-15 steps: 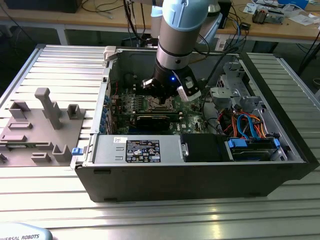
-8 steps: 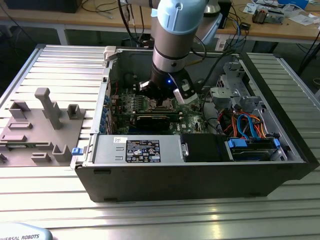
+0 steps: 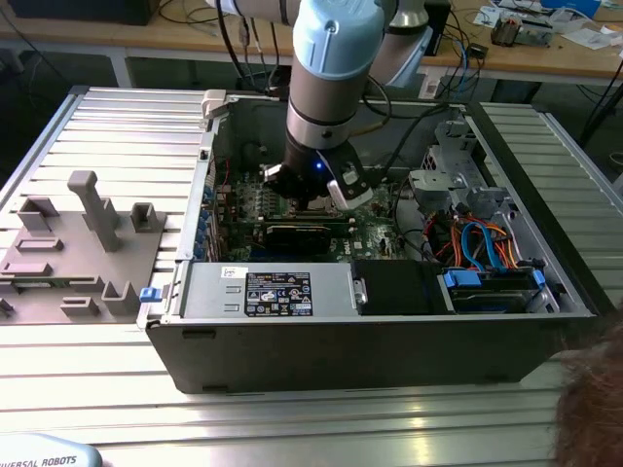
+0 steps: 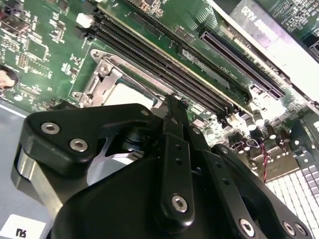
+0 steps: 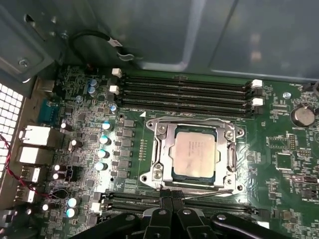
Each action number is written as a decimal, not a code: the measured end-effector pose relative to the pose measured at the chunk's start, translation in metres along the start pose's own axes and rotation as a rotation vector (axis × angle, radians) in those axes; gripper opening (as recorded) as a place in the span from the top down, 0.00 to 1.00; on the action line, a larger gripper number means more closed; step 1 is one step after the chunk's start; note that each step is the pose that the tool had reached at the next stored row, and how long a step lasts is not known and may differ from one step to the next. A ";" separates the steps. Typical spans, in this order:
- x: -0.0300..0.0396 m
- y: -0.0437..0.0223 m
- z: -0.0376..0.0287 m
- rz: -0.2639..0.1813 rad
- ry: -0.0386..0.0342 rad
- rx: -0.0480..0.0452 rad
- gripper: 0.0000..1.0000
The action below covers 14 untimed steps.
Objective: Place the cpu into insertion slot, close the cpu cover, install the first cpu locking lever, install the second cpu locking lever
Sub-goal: 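Install the second cpu locking lever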
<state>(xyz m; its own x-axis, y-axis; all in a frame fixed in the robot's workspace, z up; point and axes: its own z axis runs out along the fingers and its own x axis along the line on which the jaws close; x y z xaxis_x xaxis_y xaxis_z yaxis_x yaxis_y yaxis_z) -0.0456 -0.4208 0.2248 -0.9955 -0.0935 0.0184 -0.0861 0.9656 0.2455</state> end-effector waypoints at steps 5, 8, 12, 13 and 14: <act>0.0035 -0.0015 0.0072 0.000 0.0001 0.0001 0.89; 0.0048 -0.0020 0.0098 0.000 0.0000 0.0000 0.89; 0.0063 -0.0030 0.0142 0.000 0.0001 0.0001 0.89; 0.0063 -0.0031 0.0147 0.000 0.0001 0.0001 0.89; 0.0065 -0.0032 0.0154 0.000 0.0000 0.0000 0.89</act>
<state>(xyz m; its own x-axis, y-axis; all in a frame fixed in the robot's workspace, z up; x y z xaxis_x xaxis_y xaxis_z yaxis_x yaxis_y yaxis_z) -0.0524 -0.4207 0.2092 -0.9955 -0.0933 0.0184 -0.0860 0.9656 0.2455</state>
